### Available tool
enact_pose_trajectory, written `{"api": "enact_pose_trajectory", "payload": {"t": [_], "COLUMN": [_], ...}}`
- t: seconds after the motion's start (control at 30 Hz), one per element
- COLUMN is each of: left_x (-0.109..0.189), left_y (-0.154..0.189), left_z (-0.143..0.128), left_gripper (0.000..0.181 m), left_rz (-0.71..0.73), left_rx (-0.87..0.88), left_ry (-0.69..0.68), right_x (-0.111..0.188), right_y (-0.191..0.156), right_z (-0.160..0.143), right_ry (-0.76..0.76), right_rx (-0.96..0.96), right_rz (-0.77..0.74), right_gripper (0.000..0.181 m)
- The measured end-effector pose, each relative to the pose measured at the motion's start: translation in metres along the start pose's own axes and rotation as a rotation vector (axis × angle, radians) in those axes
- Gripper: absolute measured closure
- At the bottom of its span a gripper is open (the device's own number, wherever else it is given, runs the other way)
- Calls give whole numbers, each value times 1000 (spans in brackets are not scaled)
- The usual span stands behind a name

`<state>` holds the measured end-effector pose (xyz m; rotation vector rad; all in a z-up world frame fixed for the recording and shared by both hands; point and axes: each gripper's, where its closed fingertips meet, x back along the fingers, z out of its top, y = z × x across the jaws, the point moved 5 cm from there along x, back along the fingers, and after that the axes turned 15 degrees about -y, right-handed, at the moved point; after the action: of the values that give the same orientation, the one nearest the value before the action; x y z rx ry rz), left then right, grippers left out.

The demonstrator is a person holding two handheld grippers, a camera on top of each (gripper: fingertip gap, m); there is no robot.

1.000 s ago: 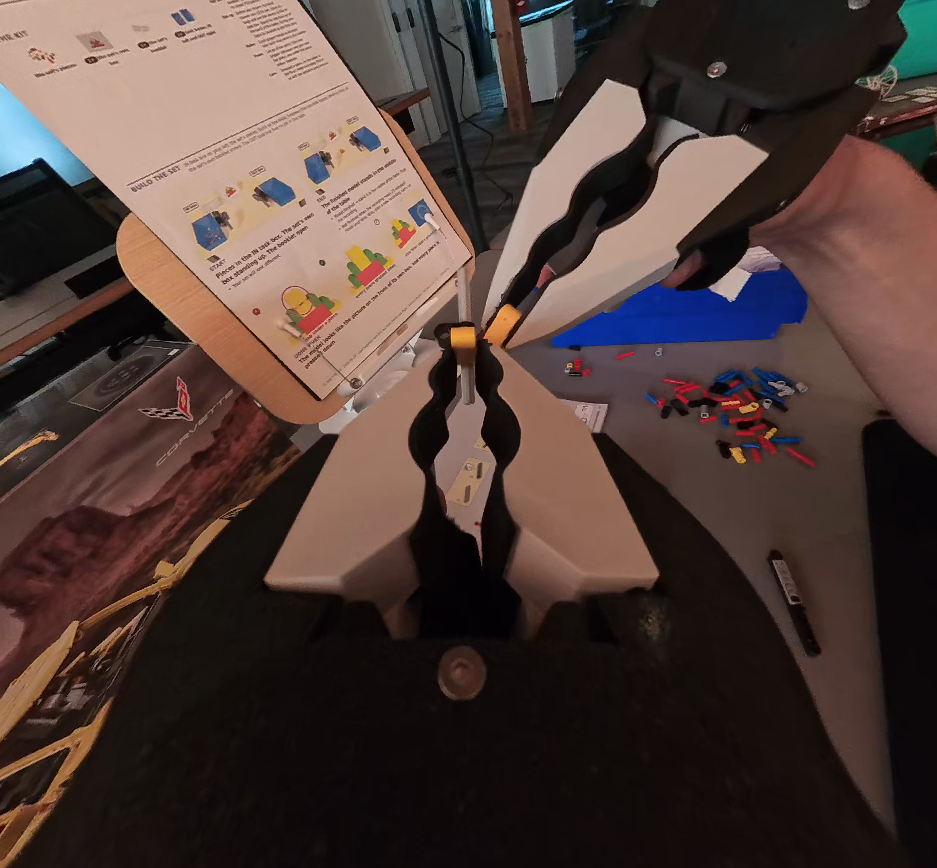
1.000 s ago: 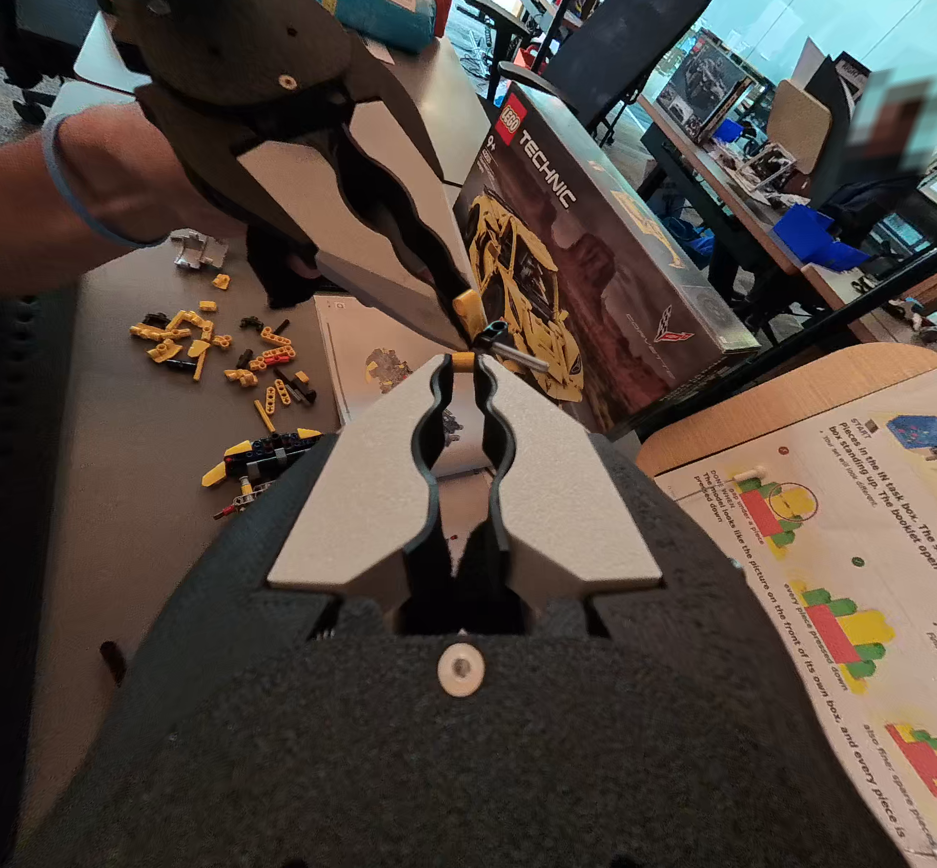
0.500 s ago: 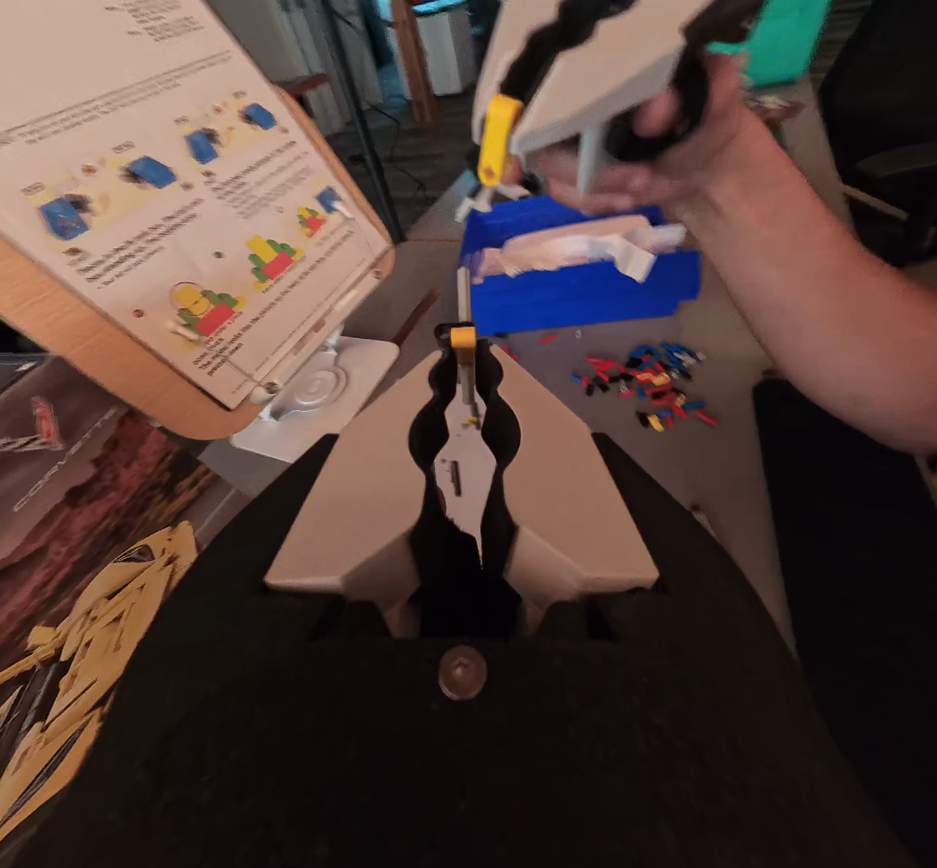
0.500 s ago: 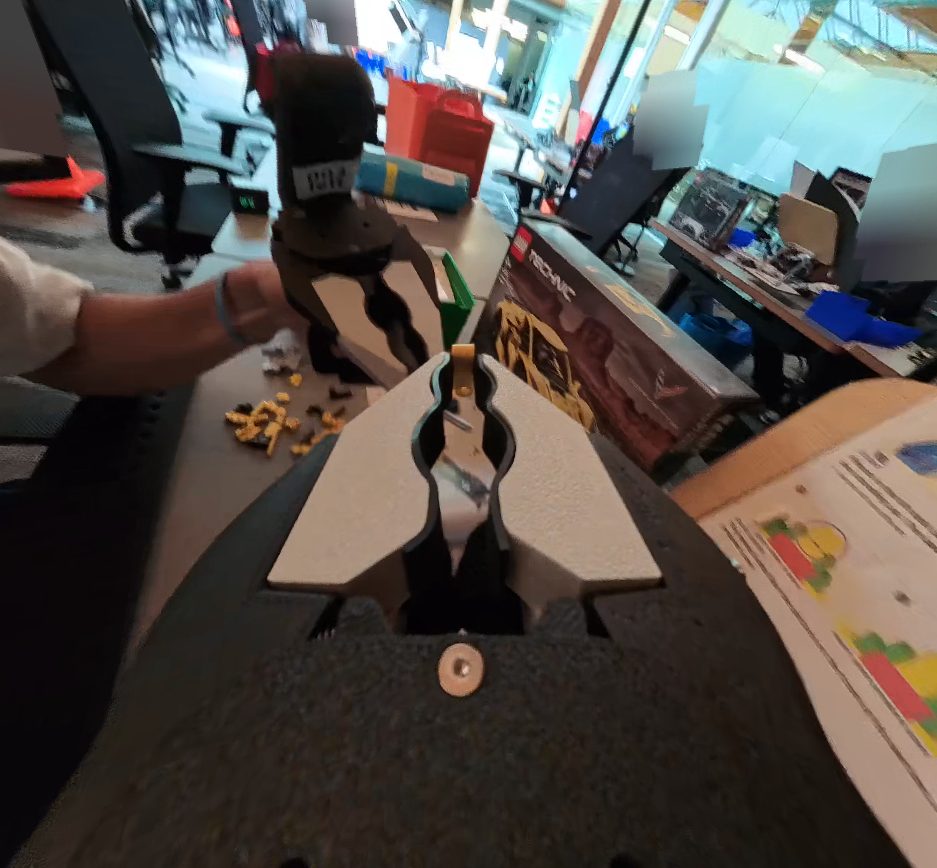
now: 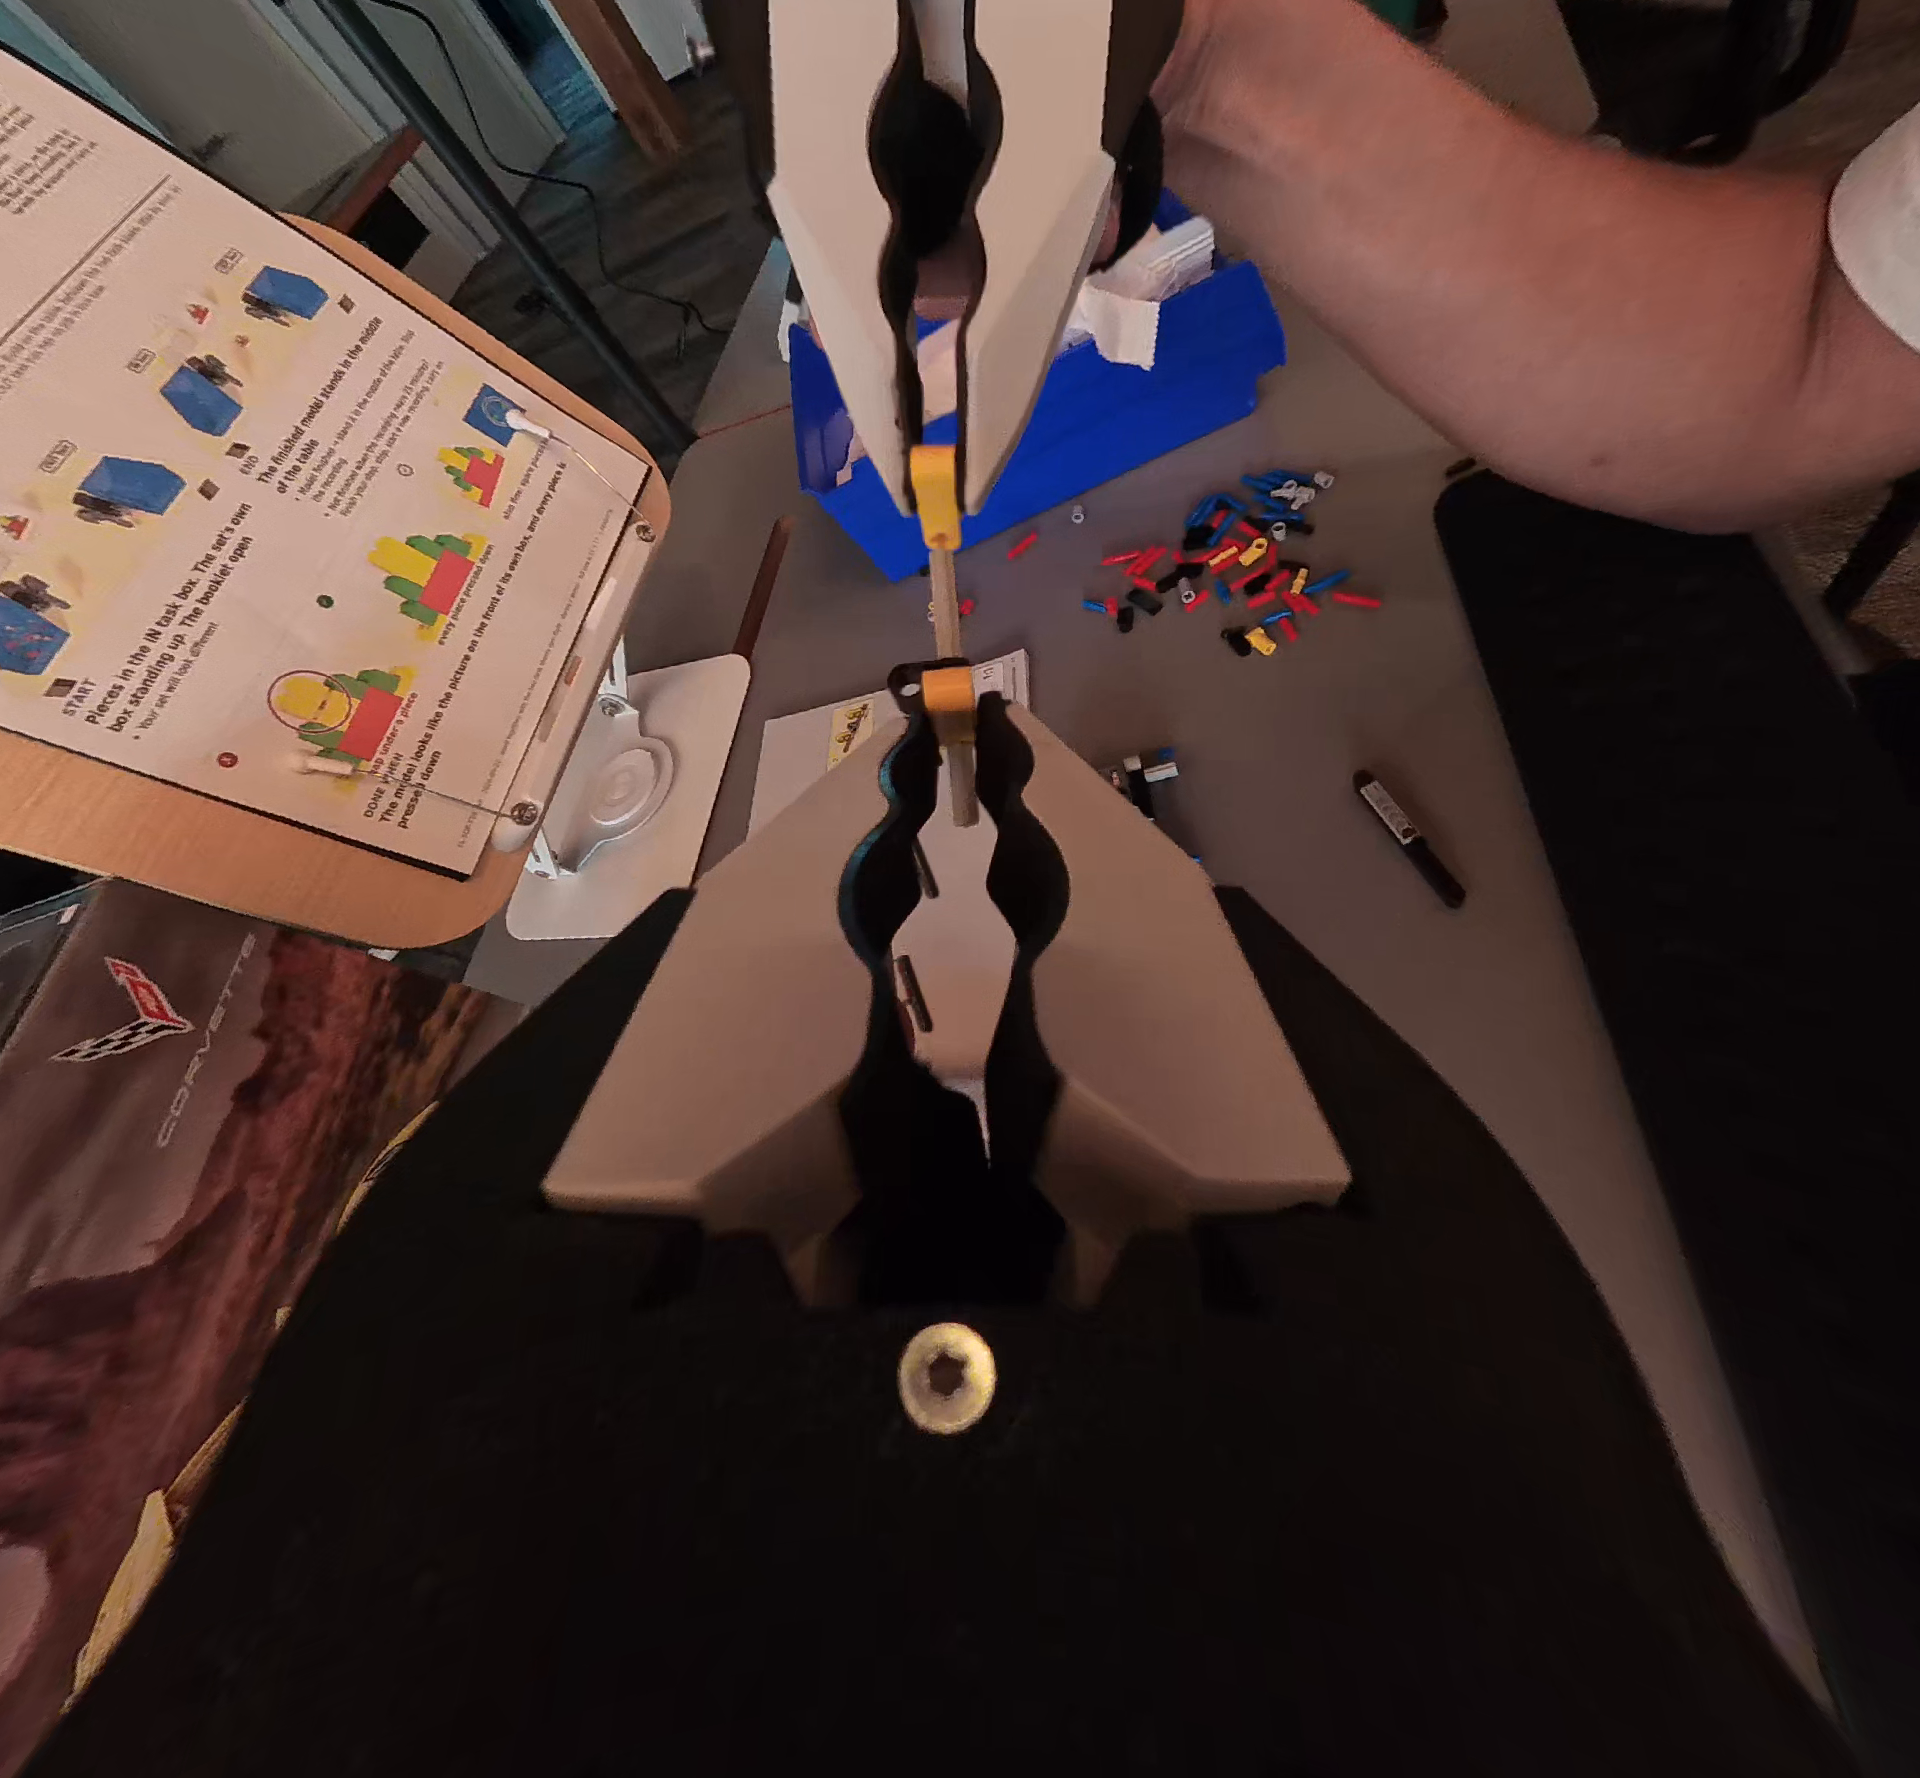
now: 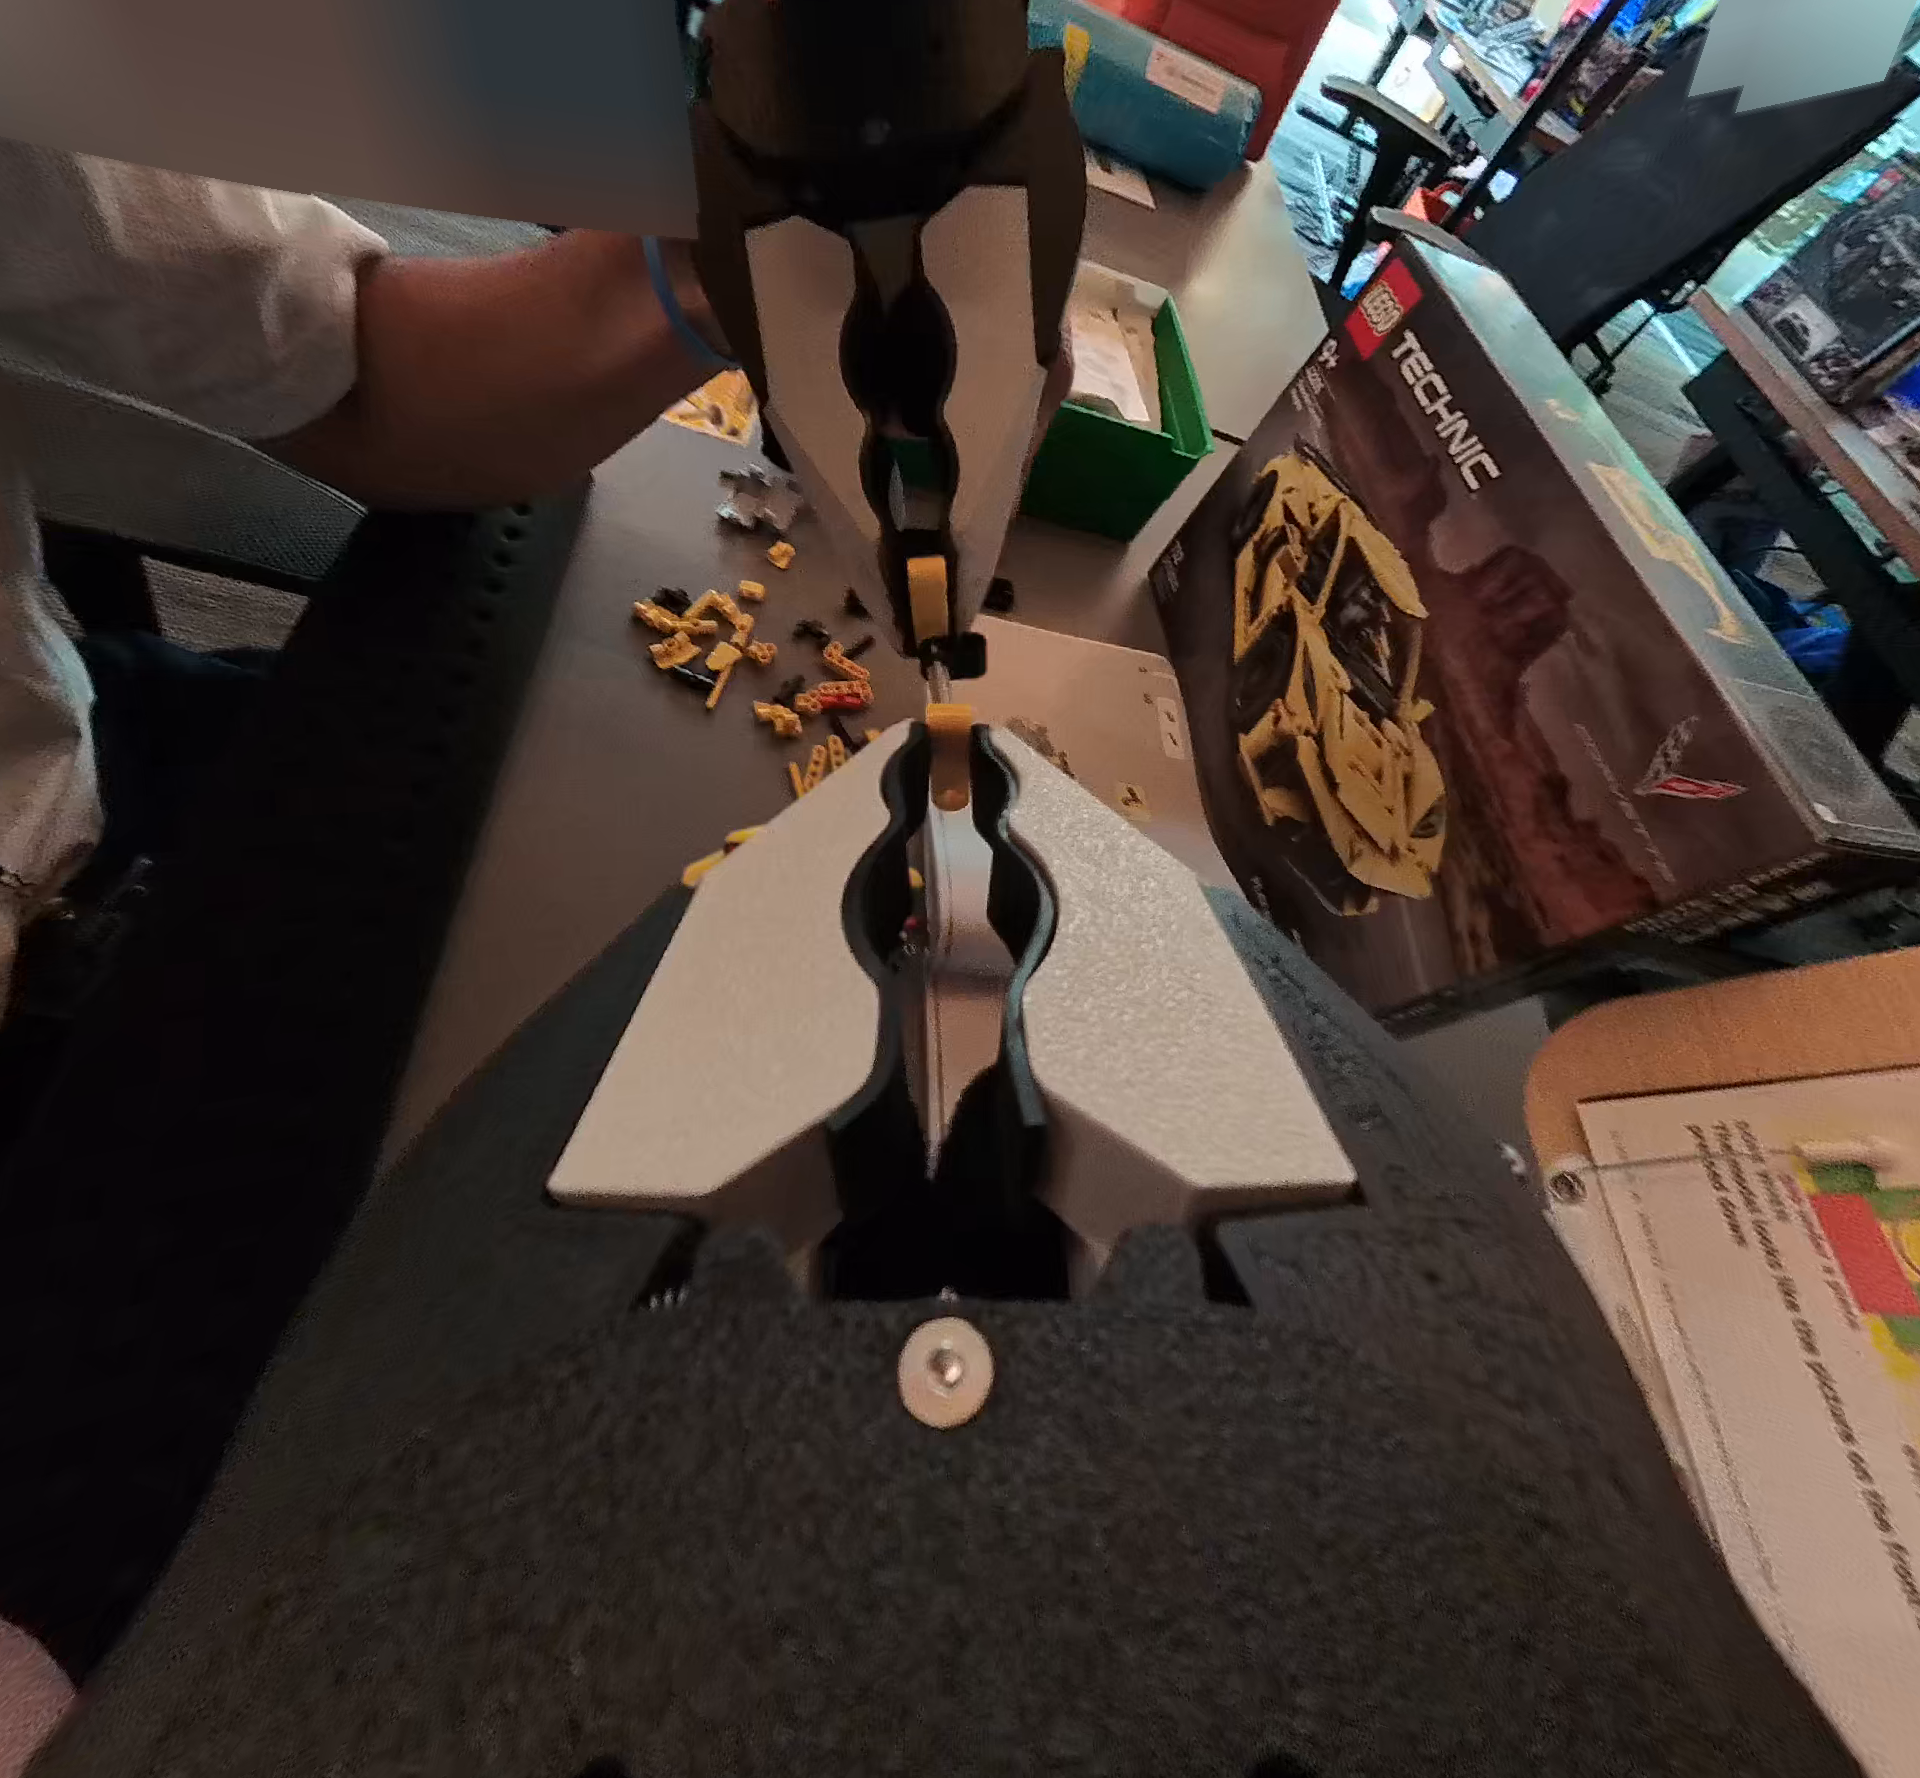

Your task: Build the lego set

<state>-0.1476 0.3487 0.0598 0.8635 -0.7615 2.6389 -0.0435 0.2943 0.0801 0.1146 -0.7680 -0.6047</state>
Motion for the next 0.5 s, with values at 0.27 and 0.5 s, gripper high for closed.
{"api": "enact_pose_trajectory", "payload": {"t": [0.27, 0.5], "left_x": [2, 5], "left_y": [-2, -1], "left_z": [-7, -11], "left_gripper": [175, 175], "left_rz": [8, -3], "left_rx": [-1, -5], "left_ry": [-52, -64], "right_x": [-13, -18], "right_y": [2, 4], "right_z": [2, 4], "right_ry": [19, 47], "right_rx": [-13, -8], "right_rz": [34, 35], "right_gripper": [174, 174]}}
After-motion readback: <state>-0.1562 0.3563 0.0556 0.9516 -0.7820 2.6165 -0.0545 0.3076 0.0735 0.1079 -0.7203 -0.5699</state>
